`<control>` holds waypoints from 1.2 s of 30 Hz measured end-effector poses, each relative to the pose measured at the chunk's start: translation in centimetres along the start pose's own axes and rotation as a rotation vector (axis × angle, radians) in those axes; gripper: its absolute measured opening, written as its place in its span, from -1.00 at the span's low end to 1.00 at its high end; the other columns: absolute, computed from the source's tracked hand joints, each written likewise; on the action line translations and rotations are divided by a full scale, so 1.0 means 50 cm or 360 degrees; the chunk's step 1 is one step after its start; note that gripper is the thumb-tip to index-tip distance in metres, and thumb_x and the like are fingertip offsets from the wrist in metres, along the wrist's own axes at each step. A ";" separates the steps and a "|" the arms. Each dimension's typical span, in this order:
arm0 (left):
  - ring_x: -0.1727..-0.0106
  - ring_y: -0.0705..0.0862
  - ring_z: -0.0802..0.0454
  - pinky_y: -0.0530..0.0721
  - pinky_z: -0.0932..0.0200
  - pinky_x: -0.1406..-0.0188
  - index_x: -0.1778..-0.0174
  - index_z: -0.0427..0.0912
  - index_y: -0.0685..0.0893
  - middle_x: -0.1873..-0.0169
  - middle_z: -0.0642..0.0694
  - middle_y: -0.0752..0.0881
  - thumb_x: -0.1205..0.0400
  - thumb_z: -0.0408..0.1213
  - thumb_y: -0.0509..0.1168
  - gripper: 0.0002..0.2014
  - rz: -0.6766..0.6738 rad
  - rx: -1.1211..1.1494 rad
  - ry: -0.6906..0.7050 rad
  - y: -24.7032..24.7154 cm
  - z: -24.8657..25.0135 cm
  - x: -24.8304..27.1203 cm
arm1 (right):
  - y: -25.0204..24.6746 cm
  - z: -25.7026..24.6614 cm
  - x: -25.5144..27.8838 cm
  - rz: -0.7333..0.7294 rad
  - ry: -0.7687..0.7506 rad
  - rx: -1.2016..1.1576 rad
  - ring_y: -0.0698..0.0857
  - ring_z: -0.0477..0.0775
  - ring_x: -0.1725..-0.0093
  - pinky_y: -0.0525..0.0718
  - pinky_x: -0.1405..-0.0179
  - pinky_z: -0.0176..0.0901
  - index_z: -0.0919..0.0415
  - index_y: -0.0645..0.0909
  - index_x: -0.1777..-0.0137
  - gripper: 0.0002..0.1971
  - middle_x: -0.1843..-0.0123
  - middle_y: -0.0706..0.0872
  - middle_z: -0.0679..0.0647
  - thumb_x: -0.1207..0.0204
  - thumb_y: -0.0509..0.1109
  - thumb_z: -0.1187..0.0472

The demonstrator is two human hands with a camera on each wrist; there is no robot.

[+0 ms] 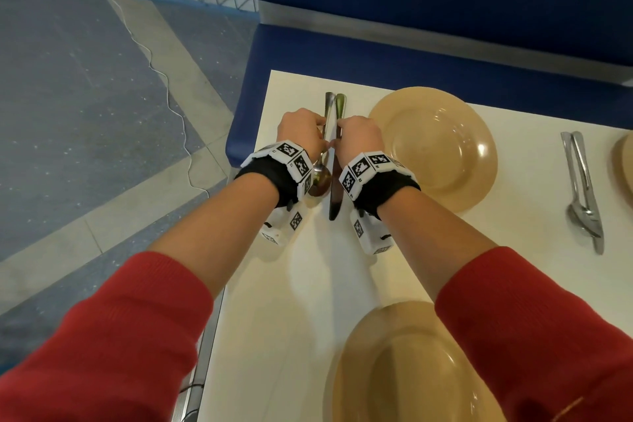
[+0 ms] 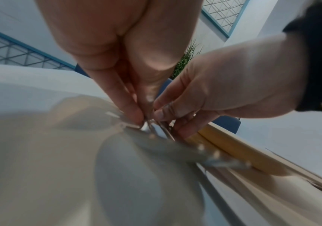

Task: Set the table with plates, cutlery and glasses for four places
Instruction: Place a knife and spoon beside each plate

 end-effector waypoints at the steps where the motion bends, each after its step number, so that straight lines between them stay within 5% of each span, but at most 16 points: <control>1: -0.07 0.73 -0.08 0.64 0.17 -0.14 -0.34 -0.11 0.65 -0.04 -0.14 0.78 -0.54 -0.26 0.44 -0.58 -0.0006 0.0006 0.0004 0.000 0.000 -0.001 | -0.001 0.000 -0.002 -0.0001 0.0014 -0.0013 0.66 0.15 -0.16 0.59 -0.03 -0.16 0.26 0.64 -0.20 -0.78 -0.15 0.69 0.20 -0.64 0.24 0.29; 19: -0.18 0.70 -0.07 0.62 0.12 -0.27 -0.37 -0.13 0.61 -0.16 -0.13 0.74 -0.59 -0.27 0.38 -0.60 0.0000 -0.0017 0.0006 0.000 -0.008 -0.003 | -0.012 -0.001 0.014 -0.0037 0.0013 -0.0059 0.61 0.16 -0.30 0.58 -0.22 -0.11 0.27 0.56 -0.37 -0.66 -0.31 0.61 0.23 -0.64 0.26 0.19; 36: -0.18 0.70 -0.08 0.62 0.12 -0.27 -0.35 -0.11 0.62 -0.16 -0.14 0.74 -0.61 -0.29 0.34 -0.64 0.0040 -0.0043 0.0003 0.008 -0.009 0.000 | -0.007 0.002 0.010 -0.0033 -0.0049 -0.0041 0.64 0.19 -0.21 0.59 -0.12 -0.11 0.31 0.62 -0.23 -0.76 -0.21 0.65 0.26 -0.63 0.24 0.29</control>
Point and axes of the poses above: each hand's wrist, its own x-axis away from the middle knuckle, its own y-axis out of the palm, z = x × y, the point moved 4 cm from there along -x, towards the middle knuckle
